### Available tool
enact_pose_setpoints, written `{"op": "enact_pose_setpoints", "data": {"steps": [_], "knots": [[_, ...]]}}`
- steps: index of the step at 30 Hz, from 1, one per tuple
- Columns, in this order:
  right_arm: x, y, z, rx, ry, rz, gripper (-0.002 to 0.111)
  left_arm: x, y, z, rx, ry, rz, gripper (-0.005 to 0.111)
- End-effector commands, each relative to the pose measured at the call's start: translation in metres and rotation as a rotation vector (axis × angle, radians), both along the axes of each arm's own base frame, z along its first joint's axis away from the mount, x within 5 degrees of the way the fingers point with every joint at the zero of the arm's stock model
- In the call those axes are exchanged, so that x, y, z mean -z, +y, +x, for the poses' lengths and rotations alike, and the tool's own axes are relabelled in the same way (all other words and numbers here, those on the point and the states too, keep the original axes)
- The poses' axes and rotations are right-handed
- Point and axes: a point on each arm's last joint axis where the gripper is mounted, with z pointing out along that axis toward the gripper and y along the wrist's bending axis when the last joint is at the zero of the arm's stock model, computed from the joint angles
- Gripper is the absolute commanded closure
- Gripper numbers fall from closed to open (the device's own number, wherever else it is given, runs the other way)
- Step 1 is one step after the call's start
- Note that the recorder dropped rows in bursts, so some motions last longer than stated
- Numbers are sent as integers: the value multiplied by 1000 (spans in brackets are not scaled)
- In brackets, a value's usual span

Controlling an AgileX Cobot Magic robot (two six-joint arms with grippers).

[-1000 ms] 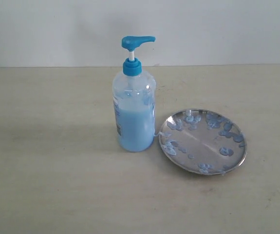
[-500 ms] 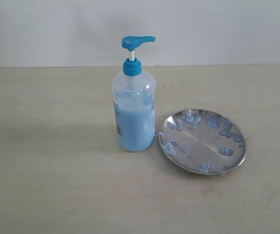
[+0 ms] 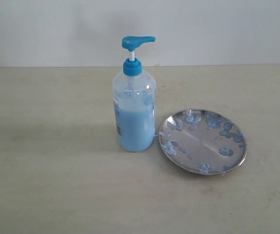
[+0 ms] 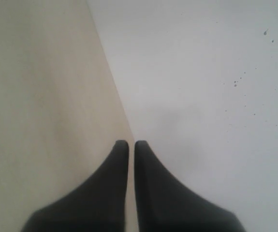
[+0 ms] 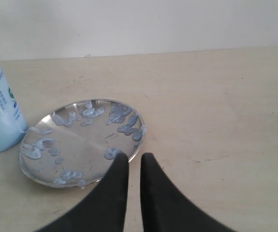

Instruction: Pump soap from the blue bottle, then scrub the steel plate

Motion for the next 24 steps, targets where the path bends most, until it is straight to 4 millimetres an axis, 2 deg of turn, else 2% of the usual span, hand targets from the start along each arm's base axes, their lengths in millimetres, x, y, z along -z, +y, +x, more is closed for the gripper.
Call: {"op": "enact_pose_setpoints", "data": {"steps": [1, 3, 6, 8, 9, 11, 14, 16, 19, 21, 24], "knots": [[-1, 0, 0, 6, -16, 4, 109, 1, 0, 0, 5, -1, 8, 102], [-1, 0, 0, 6, -16, 4, 109, 1, 0, 0, 5, -1, 8, 102], [-1, 0, 0, 6, -16, 4, 109, 7, 3, -2, -59, 51, -113, 102], [-1, 0, 0, 6, -16, 4, 109, 6, 4, -2, -61, 49, -53, 102], [-1, 0, 0, 6, -16, 4, 109, 5, 4, -2, -44, 47, 14, 102], [-1, 0, 0, 6, -16, 4, 109, -2, 1, -1, 49, 57, 281, 102], [-1, 0, 0, 6, -16, 4, 109, -33, -8, -3, 178, -43, 748, 102], [-1, 0, 0, 6, -16, 4, 109, -52, -11, -5, 179, -134, 1071, 102], [-1, 0, 0, 6, -16, 4, 109, -57, -10, -6, 129, -145, 1461, 102], [-1, 0, 0, 6, -16, 4, 109, -51, -10, -4, 113, -131, 1593, 102], [-1, 0, 0, 6, -14, 4, 109, -31, -10, 1, 117, -144, 1478, 102]]}}
